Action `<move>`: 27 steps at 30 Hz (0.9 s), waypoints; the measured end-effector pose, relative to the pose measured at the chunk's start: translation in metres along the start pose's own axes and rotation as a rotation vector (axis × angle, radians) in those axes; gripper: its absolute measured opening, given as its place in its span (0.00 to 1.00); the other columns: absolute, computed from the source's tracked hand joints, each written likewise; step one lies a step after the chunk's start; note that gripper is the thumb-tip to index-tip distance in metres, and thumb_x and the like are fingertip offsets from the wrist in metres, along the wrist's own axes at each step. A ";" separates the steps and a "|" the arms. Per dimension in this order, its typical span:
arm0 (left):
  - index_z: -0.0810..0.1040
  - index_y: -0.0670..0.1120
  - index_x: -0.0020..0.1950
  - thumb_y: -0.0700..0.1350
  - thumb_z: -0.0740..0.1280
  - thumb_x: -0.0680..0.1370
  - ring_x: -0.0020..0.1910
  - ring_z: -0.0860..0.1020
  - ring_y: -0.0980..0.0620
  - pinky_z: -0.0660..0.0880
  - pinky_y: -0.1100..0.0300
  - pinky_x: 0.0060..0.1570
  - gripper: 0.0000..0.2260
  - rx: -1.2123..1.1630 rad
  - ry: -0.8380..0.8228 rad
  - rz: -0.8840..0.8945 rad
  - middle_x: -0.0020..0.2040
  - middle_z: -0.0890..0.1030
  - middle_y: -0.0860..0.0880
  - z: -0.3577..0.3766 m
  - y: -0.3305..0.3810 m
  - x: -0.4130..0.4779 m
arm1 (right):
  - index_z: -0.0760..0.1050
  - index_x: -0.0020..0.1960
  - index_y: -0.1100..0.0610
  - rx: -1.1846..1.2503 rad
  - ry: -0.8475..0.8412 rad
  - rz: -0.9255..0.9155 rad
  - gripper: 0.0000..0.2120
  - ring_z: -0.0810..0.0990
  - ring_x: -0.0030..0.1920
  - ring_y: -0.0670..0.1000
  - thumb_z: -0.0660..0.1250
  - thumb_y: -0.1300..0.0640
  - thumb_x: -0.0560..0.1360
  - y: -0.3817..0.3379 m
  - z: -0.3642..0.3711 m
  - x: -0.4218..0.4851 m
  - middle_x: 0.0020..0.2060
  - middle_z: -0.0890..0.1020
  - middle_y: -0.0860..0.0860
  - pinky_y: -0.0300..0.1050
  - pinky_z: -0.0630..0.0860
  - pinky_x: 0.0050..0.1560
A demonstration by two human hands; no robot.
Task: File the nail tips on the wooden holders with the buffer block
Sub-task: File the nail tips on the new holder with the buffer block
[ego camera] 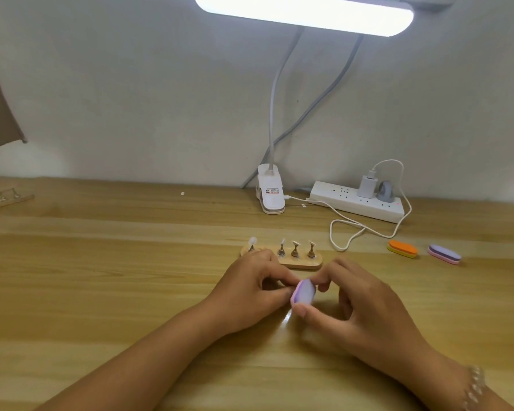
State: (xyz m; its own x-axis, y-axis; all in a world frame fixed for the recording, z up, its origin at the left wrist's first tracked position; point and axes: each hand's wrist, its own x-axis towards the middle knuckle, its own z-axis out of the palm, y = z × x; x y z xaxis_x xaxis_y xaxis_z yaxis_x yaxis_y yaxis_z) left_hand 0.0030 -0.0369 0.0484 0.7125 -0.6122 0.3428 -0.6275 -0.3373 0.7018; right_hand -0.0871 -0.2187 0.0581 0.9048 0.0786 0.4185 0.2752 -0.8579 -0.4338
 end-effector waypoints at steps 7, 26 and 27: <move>0.87 0.54 0.50 0.46 0.75 0.74 0.41 0.71 0.60 0.65 0.62 0.46 0.06 0.021 0.001 0.006 0.38 0.74 0.53 0.001 -0.001 -0.001 | 0.72 0.46 0.44 -0.089 -0.008 0.000 0.19 0.73 0.33 0.46 0.66 0.31 0.67 -0.003 0.001 -0.002 0.43 0.73 0.40 0.43 0.72 0.32; 0.87 0.55 0.48 0.46 0.76 0.73 0.43 0.73 0.56 0.71 0.56 0.54 0.06 0.020 0.005 -0.012 0.39 0.77 0.51 0.001 -0.003 -0.001 | 0.72 0.45 0.44 -0.111 -0.015 0.016 0.20 0.74 0.35 0.46 0.65 0.29 0.66 0.000 -0.001 -0.001 0.42 0.73 0.40 0.44 0.72 0.33; 0.87 0.55 0.48 0.46 0.76 0.73 0.44 0.73 0.56 0.71 0.55 0.55 0.06 0.014 0.006 -0.008 0.40 0.77 0.50 0.001 -0.003 -0.001 | 0.72 0.45 0.44 -0.105 -0.034 0.008 0.20 0.74 0.35 0.46 0.65 0.29 0.66 -0.001 -0.001 -0.002 0.43 0.73 0.40 0.43 0.72 0.33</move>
State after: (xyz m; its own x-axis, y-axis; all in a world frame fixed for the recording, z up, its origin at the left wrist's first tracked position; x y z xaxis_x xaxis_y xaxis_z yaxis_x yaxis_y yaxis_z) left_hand 0.0038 -0.0362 0.0450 0.7193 -0.6054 0.3409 -0.6260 -0.3520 0.6959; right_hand -0.0891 -0.2185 0.0582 0.9179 0.0867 0.3873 0.2334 -0.9072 -0.3501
